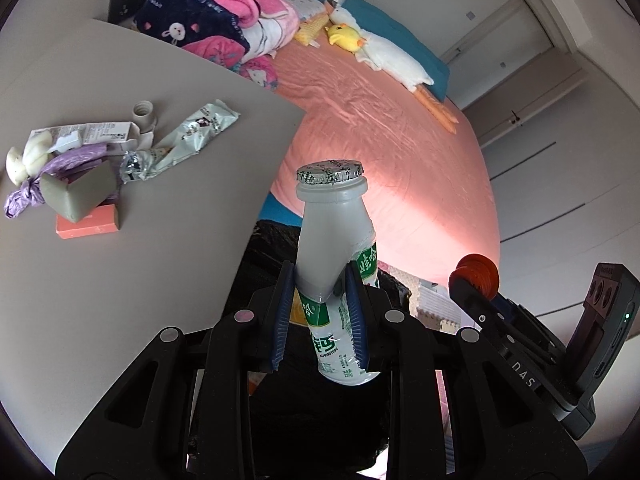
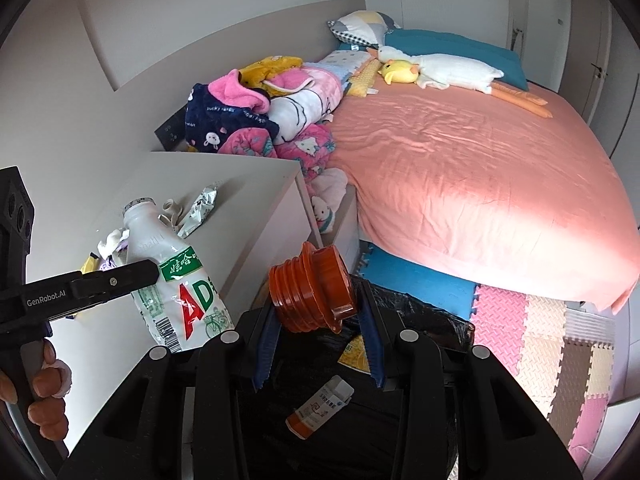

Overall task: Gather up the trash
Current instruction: 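Carry the bottle and cap over the trash bag and release both, then move both tools back toward the remaining trash on the table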

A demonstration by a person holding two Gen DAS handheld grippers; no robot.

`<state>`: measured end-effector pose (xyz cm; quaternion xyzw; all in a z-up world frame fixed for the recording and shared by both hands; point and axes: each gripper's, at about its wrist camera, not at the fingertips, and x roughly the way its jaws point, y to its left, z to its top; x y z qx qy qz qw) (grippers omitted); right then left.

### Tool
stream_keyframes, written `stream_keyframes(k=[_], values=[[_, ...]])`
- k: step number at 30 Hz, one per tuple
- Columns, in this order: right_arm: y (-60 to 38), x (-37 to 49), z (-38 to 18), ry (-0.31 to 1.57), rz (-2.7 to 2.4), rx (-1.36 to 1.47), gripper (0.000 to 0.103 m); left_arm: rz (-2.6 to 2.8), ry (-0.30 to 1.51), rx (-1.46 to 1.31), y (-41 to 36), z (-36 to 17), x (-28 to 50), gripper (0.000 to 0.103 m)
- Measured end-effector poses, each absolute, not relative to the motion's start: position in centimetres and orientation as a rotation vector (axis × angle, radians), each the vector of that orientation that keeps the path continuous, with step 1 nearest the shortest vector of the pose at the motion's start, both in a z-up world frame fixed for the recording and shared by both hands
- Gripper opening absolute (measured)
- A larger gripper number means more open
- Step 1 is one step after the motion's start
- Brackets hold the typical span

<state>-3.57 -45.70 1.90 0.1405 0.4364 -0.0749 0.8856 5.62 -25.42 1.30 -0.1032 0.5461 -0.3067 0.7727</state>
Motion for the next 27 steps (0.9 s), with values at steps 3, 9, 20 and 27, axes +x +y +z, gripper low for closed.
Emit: stream_keyframes(k=[3, 9, 20, 27], values=[[-46.6, -4.3, 1.9, 0.908, -0.170, 0.308, 0.039, -0.710, 1.196, -0.167, -26.9, 1.1, 5.2, 0.026], [-49.7, -6.6, 2.5, 0.865, -0.209, 0.468, 0.075, -0.755, 1.190, 0.056, -29.4, 0.2, 3.5, 0.097], [-51.0, -8.0, 3.5, 0.824, -0.280, 0.464, 0.076, -0.724, 1.219, 0.080, -29.3, -1.2, 4.2, 0.097], [-49.7, -6.9, 3.2, 0.845, -0.247, 0.439, 0.076, -0.693, 1.221, 0.059, -28.1, -1.4, 4.6, 0.097]])
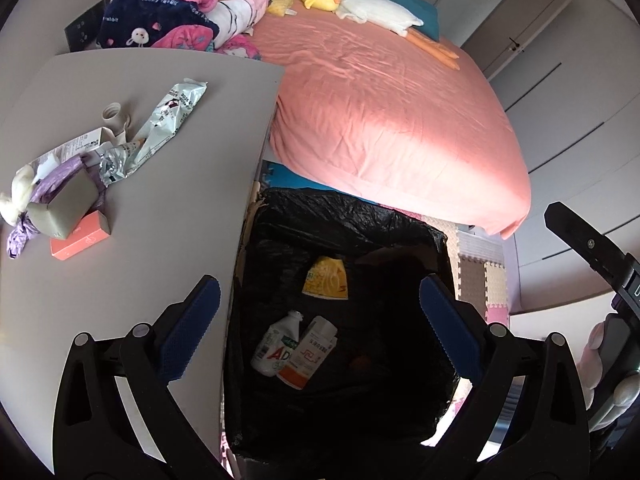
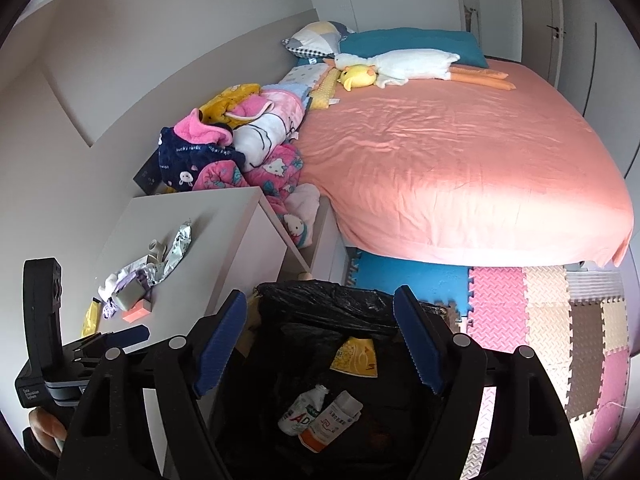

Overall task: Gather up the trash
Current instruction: 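Move both tools back toward the remaining trash on the table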

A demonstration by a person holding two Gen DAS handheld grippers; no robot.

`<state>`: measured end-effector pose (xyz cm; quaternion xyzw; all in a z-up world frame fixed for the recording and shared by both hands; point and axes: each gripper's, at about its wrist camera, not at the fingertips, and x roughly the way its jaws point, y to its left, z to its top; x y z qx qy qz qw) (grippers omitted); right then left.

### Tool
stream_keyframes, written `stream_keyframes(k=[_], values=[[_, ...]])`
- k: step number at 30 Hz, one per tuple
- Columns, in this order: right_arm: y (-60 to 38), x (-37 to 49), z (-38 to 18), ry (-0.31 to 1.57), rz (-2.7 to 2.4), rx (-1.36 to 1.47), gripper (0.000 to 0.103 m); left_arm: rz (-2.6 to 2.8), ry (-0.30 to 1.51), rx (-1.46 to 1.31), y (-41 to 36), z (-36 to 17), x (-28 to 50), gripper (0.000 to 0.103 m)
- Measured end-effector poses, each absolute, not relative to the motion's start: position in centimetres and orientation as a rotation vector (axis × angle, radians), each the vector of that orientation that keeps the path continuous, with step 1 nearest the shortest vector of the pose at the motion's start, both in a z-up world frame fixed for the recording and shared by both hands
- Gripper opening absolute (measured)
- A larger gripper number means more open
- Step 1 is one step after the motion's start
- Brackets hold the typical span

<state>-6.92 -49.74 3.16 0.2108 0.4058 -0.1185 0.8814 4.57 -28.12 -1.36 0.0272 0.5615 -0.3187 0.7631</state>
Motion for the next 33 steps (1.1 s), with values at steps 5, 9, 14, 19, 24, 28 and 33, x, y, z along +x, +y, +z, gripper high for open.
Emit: stream_keyframes(k=[5, 9, 14, 19, 24, 28, 33], values=[[-48.0, -5.5, 2.9, 0.862, -0.202, 0.418, 0.076, -0.656, 1.218, 0.049, -26.3, -1.4, 5.0, 0.096], [-46.3, -4.0, 2.7, 0.876, -0.162, 0.399, 0.076, -0.620, 1.220, 0.027, -24.5, -1.8, 5.6, 0.097], [-44.2, -2.2, 2.4, 0.898, -0.114, 0.374, 0.076, -0.570, 1.225, -0.002, -21.9, -2.2, 6.3, 0.097], [-42.2, -0.5, 2.1, 0.917, -0.068, 0.353, 0.076, -0.525, 1.226, -0.033, -19.4, -2.5, 6.8, 0.097], [-40.1, 1.2, 1.7, 0.934, -0.025, 0.334, 0.076, -0.475, 1.225, -0.059, -16.9, -2.8, 7.1, 0.097], [-38.5, 2.7, 1.1, 0.947, 0.001, 0.319, 0.076, -0.429, 1.225, -0.084, -14.5, -3.1, 7.4, 0.097], [-36.7, 4.3, 0.4, 0.966, 0.022, 0.301, 0.076, -0.386, 1.212, -0.105, -11.8, -3.4, 7.8, 0.097]])
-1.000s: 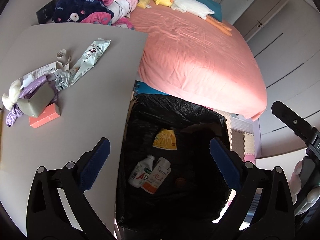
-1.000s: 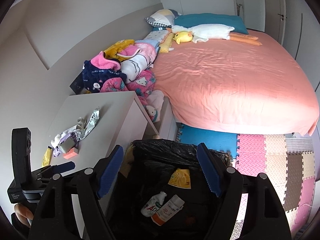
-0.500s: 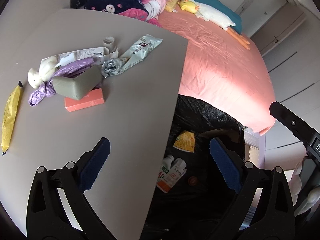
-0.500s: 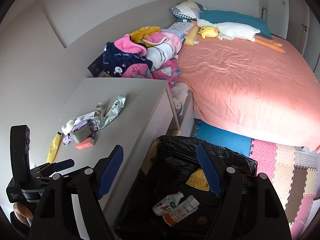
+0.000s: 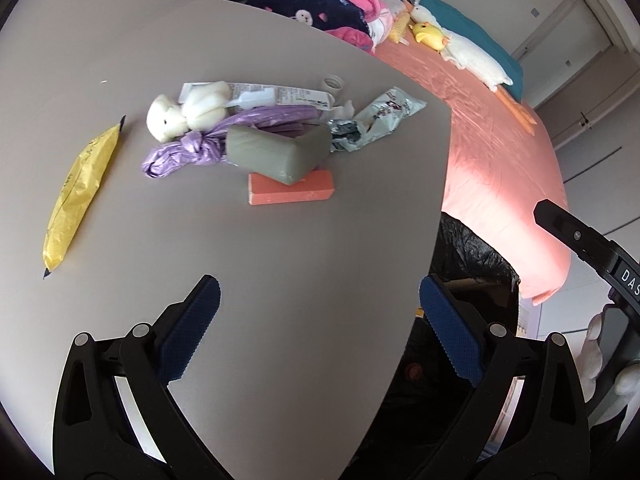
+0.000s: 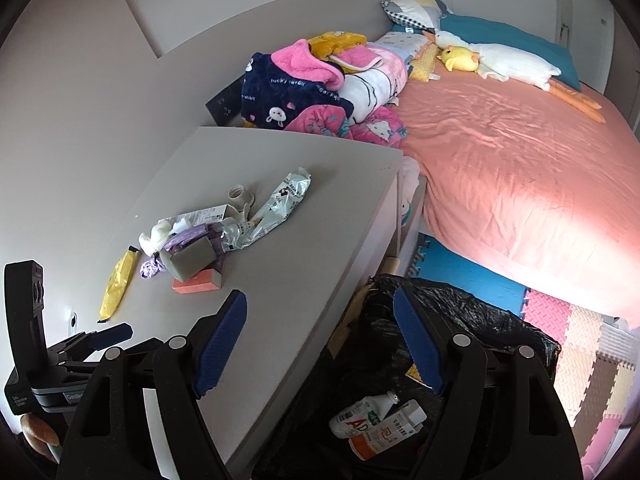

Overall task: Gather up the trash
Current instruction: 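Move both tools back toward the remaining trash on the table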

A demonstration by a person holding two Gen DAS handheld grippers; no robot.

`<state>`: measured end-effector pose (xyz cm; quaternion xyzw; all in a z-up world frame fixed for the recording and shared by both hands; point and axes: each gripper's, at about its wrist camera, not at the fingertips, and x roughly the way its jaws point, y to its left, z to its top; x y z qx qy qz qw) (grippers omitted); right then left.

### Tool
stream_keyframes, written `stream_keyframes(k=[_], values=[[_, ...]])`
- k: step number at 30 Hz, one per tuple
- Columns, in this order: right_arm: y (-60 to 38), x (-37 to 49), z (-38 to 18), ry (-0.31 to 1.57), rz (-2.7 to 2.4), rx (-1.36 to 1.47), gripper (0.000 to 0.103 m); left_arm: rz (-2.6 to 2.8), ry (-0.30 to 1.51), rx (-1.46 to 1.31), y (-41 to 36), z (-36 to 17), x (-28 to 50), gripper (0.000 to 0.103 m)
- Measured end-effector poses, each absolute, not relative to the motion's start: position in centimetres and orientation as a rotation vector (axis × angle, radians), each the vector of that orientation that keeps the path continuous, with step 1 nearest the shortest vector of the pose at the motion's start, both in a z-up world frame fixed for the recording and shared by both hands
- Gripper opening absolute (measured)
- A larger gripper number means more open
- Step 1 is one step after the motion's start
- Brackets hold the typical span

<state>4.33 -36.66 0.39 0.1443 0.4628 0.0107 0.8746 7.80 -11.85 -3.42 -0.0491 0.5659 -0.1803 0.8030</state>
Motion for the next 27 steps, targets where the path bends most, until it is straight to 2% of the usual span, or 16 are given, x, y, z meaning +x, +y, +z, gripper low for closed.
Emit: stream_keyframes(k=[27], values=[[-31.3, 15.1, -4.7, 1.075, -0.017, 0.284, 0.076, -0.183, 1.171, -0.091, -1.0, -6.4, 12.6, 0.097]])
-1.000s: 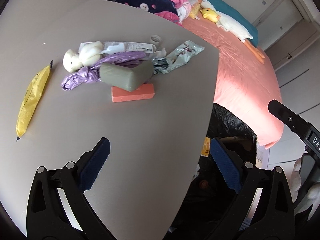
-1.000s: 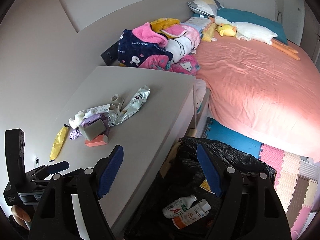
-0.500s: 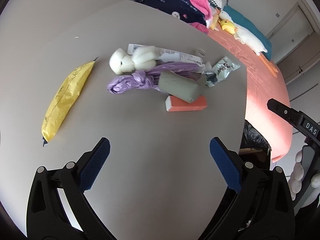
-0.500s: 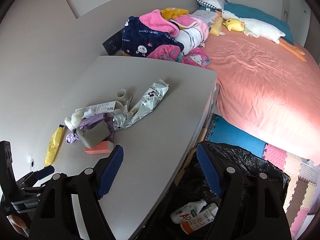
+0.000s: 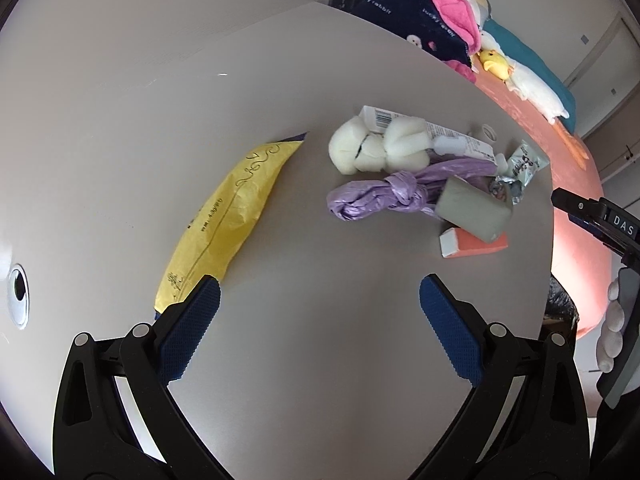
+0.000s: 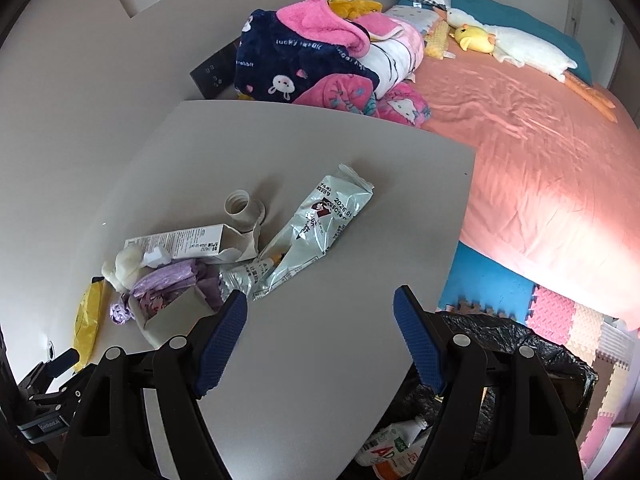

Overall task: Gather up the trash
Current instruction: 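Move both tools back toward the remaining trash on the table, then grasp the yellow wrapper with the left tool while the right tool grasps the silver foil bag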

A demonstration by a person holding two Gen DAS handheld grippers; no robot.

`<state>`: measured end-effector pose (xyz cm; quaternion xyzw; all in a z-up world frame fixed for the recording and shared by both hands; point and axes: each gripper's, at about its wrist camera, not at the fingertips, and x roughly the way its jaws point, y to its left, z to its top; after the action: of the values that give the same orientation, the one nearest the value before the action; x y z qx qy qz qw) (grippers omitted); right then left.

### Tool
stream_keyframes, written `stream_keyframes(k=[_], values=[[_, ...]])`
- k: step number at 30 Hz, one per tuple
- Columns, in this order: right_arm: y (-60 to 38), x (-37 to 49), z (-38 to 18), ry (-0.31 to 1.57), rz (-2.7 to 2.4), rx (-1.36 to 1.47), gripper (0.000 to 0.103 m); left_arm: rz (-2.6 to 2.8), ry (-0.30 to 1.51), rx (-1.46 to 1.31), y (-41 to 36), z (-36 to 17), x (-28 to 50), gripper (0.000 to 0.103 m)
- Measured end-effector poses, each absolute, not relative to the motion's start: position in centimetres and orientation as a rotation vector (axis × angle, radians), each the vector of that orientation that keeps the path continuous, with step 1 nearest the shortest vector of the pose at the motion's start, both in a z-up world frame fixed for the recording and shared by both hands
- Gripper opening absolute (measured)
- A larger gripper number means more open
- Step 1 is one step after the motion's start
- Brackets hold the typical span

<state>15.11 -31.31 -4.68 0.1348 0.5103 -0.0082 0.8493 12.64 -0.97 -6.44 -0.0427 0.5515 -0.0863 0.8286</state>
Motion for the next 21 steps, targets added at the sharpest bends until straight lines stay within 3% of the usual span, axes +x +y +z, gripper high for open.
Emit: stream_keyframes(k=[13, 21], values=[[-31.3, 20.2, -6.7, 1.098, -0.099, 0.311, 0.076, -0.119, 1.170, -0.050, 1.8, -8.1, 15.0, 0.097], [-30.9, 21.1, -8.0, 1.141, -0.093, 0.313, 0.046, -0.089, 1.173, -0.029, 3.7, -8.9, 15.0, 0.090]])
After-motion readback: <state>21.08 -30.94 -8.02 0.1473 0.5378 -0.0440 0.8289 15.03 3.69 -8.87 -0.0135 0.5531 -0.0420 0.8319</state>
